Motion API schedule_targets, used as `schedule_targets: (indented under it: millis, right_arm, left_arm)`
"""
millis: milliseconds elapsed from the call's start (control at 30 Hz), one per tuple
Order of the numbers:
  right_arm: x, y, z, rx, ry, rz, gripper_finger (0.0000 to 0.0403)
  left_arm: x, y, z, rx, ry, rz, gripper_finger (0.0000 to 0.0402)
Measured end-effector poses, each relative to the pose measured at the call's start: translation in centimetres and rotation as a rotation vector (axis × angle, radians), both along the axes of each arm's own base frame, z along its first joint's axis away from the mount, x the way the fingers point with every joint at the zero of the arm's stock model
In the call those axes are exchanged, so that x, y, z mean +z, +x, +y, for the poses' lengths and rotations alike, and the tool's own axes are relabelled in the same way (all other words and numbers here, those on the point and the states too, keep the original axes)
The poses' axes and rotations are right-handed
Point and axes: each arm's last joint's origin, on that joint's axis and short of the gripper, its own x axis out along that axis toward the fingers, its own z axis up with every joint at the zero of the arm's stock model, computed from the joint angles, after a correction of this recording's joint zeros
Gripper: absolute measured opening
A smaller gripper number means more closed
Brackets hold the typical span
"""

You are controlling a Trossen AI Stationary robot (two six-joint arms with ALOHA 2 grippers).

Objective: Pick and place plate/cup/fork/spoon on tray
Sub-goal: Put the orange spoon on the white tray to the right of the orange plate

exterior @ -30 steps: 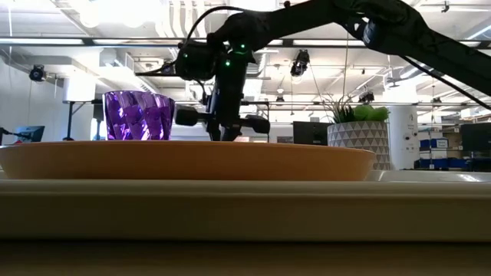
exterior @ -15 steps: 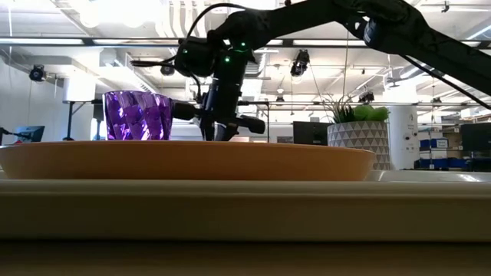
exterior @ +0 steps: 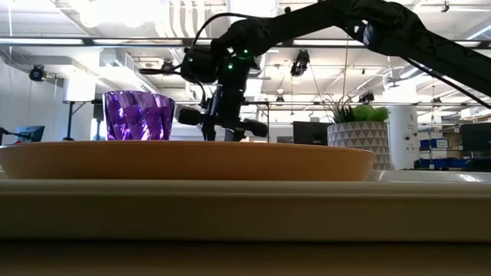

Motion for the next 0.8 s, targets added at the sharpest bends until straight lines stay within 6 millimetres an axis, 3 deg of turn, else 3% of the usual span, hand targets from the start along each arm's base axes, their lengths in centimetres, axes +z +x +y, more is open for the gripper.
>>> schedule_targets:
  millis: [267, 600, 700, 800]
  right_arm:
    - [-3.1, -0.1, -0.1, -0.004, 0.076, -0.019, 0.0118]
    - [-3.9, -0.3, -0.1, -0.002, 0.092, -0.012, 0.0114]
    - [-4.3, -0.5, 0.0, -0.016, 0.095, -0.002, 0.0087]
    - [-4.6, -0.7, 0.0, -0.019, 0.091, 0.012, 0.0030]
  left_arm:
    - [0.0, 0.0, 0.0, 0.000, 0.000, 0.000, 0.0111]
    - [0.0, 0.0, 0.0, 0.000, 0.001, 0.000, 0.0111]
    - [0.0, 0.0, 0.0, 0.001, 0.001, 0.000, 0.0111]
    - [0.0, 0.0, 0.0, 0.001, 0.001, 0.000, 0.0111]
